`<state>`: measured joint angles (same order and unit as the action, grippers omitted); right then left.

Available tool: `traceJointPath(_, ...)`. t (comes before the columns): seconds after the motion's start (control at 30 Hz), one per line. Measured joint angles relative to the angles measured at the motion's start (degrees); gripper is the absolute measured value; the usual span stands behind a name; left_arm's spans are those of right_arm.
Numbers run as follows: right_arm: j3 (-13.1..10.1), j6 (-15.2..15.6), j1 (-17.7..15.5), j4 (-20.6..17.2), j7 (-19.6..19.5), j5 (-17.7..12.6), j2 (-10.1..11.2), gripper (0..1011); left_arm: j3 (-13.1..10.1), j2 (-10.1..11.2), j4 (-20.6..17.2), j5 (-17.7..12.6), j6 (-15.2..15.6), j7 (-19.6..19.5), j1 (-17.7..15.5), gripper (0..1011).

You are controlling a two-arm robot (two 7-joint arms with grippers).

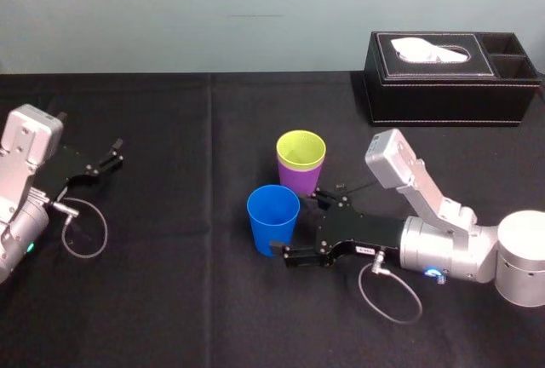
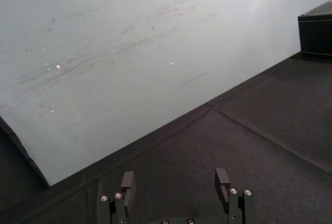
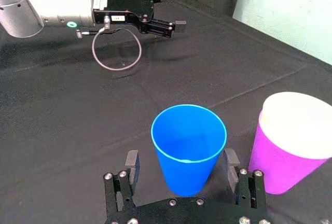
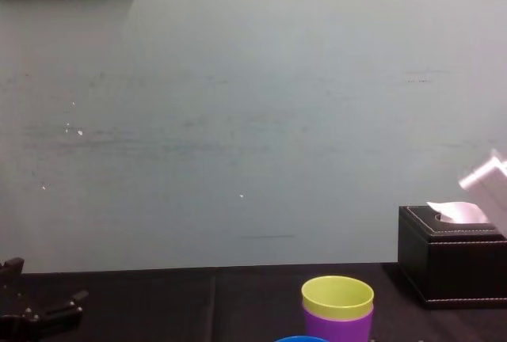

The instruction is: Stack the three plastic cups sequentially using one hand.

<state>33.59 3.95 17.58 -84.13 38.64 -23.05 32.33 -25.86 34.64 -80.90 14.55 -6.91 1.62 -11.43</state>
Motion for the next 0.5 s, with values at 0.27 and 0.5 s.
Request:
traceJointPath(0.27,1.0,0.6,1.8,1.9,0.1,0.2,-1.6,1004,0.0,0.0,0.0,0.0,0.0,0.0,0.0,1011)
traceJointPath(0.5,1.8,0.8,3.1,3.0,0.6,0.2,-2.6,1004,0.0,0.0,0.0,0.0,0.0,0.0,0.0,1011)
